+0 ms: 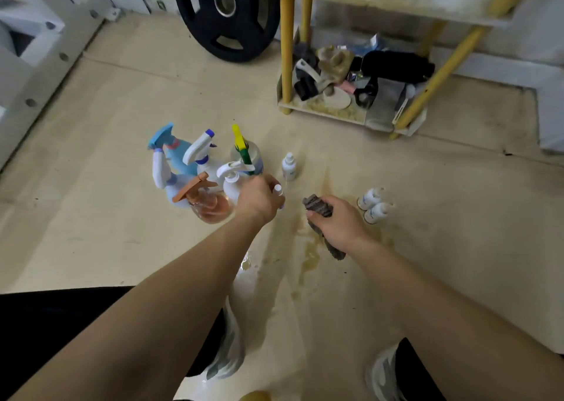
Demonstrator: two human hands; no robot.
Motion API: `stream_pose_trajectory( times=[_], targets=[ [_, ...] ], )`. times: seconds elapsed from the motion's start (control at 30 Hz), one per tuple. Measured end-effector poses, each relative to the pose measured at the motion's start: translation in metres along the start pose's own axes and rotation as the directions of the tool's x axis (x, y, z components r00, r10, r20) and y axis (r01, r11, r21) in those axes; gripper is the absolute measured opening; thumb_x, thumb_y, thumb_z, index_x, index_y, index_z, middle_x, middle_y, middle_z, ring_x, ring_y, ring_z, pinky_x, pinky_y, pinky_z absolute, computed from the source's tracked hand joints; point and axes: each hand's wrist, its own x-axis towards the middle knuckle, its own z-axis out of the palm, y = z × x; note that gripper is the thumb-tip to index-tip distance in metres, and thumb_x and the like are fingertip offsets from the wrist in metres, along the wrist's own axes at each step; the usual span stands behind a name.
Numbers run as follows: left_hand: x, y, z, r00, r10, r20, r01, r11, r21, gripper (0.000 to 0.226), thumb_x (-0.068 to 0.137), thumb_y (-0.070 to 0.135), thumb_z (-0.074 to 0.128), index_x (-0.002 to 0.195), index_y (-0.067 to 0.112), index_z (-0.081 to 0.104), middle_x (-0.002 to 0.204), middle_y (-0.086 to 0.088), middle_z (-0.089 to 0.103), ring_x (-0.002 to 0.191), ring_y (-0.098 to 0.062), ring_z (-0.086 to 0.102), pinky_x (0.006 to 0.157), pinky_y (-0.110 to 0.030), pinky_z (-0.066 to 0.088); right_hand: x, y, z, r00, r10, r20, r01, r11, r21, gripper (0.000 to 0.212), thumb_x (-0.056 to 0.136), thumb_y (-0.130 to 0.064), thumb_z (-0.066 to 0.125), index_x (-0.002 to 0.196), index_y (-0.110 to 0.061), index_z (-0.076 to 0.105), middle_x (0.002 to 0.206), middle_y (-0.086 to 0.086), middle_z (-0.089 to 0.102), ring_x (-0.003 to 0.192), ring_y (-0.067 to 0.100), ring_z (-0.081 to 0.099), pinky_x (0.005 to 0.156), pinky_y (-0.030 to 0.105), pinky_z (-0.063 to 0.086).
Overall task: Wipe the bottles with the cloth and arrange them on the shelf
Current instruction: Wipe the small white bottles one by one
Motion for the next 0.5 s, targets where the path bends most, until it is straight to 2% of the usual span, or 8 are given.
stream_pose_trajectory(
  times=[0.07, 0.17, 0.3, 0.5],
  targets=[
    [0.015, -0.001, 0.014, 0.999, -0.01, -0.037, 0.01, 1.0, 0.012, 0.01, 0.079, 0.012, 0.072, 0.087, 0.011, 0.066, 0.085, -0.008, 0.063, 0.075, -0.025, 0.057, 0.06, -0.031, 0.04, 0.014, 0.007, -0.001, 1.0, 0.023, 0.001, -0.023, 0.999, 0.048, 0.006, 0.095, -0.035, 0.066, 0.098, -0.03, 0.067, 0.087, -0.008, 0.071, 0.082, 0.018, 0.067, 0.074, 0.033, 0.051],
    [0.036, -0.004, 0.033, 0.995, -0.039, -0.094, 0.041, 0.999, 0.024, 0.006, 0.085, 0.015, 0.068, 0.086, 0.011, 0.065, 0.09, -0.011, 0.065, 0.079, -0.027, 0.06, 0.061, -0.031, 0.037, 0.034, 0.019, -0.003, 0.997, 0.076, -0.031, -0.072, 0.991, 0.113, 0.004, 0.098, -0.033, 0.065, 0.101, -0.03, 0.065, 0.09, -0.013, 0.069, 0.085, 0.014, 0.065, 0.079, 0.034, 0.051],
    [0.049, -0.007, 0.045, 0.986, -0.032, -0.163, 0.048, 0.995, 0.093, 0.015, 0.093, 0.018, 0.059, 0.1, 0.007, 0.066, 0.104, -0.015, 0.063, 0.087, -0.03, 0.06, 0.067, -0.032, 0.035, 0.053, 0.031, -0.002, 0.992, 0.12, -0.035, -0.112, 0.978, 0.176, 0.007, 0.099, -0.031, 0.065, 0.105, -0.027, 0.064, 0.092, -0.011, 0.067, 0.09, 0.018, 0.066, 0.084, 0.039, 0.053],
    [0.053, -0.01, 0.054, 0.988, -0.049, -0.147, 0.069, 0.989, 0.129, 0.02, 0.094, 0.015, 0.062, 0.112, 0.006, 0.064, 0.117, -0.017, 0.055, 0.096, -0.035, 0.059, 0.071, -0.035, 0.04, 0.062, 0.039, 0.004, 0.99, 0.138, -0.014, -0.133, 0.972, 0.193, 0.008, 0.099, -0.033, 0.065, 0.106, -0.028, 0.065, 0.096, -0.009, 0.07, 0.092, 0.017, 0.067, 0.086, 0.04, 0.055]
  ],
)
